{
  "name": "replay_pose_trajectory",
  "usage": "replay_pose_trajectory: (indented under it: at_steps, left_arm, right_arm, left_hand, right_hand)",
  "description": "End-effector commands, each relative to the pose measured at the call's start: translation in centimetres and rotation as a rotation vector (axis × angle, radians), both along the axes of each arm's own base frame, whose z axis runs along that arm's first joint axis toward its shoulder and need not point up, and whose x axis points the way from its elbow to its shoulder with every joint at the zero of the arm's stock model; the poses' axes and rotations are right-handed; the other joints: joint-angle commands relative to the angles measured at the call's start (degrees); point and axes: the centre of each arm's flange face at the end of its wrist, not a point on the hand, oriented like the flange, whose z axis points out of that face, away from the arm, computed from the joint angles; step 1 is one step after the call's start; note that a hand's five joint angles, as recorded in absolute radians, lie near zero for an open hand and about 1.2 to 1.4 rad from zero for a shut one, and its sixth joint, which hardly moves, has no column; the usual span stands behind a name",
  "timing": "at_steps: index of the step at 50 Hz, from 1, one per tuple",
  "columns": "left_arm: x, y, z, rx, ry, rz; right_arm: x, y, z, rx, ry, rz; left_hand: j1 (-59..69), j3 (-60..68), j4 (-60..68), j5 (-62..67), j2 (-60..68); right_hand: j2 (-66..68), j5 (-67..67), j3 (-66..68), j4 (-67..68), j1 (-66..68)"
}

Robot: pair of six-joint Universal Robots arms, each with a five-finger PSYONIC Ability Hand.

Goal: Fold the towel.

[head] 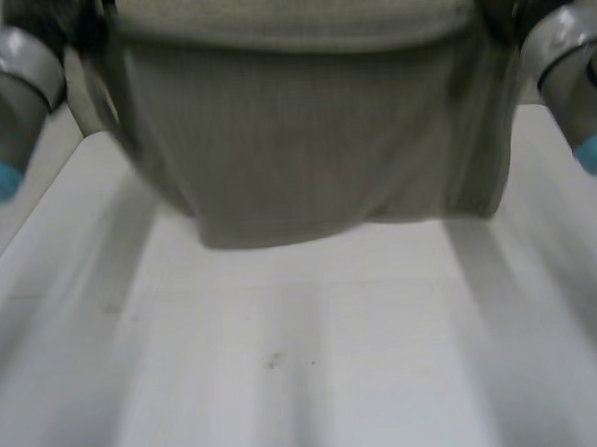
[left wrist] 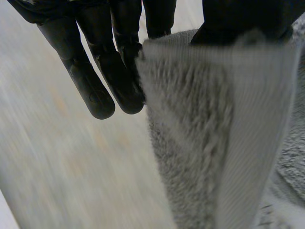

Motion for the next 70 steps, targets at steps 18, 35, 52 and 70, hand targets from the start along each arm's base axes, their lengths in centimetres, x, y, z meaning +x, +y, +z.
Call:
replay_pose_trajectory:
  at_steps: [18, 35, 52, 70]
  left_arm:
    - [1.8, 3.8, -13.8, 0.449, 0.067, -0.14]
    - [4.4, 7.3, -19.6, 0.512, -0.154, -0.056]
    - [6.2, 6.9, -19.5, 0.524, -0.135, 0.0]
    - [6.3, 11.7, -17.6, 0.564, -0.155, -0.008]
  right_arm:
    - [-0.5, 6.3, -13.6, 0.658, 0.183, 0.172]
    - [-1.8, 7.3, -21.3, 0.957, 0.028, 0.122]
    - [-6.4, 7.0, -21.4, 1.054, -0.159, -0.07]
    - [-7.4, 10.0, -17.0, 0.975, -0.044, -0.01]
  left_hand:
    - [13.1, 10.3, 10.3, 11.6, 10.2]
    - [13.1, 10.3, 10.3, 11.6, 10.2]
    - [13.1, 10.3, 10.3, 11.6, 10.2]
    - [13.1, 10.3, 10.3, 11.6, 10.2]
  right_hand:
    - [12.1, 13.0, 11.9, 11.5, 1.4]
    - [11.5, 12.4, 11.3, 10.9, 0.8]
    - [-22.9, -22.0, -23.1, -23.5, -33.6]
    - [12.1, 13.0, 11.9, 11.5, 1.4]
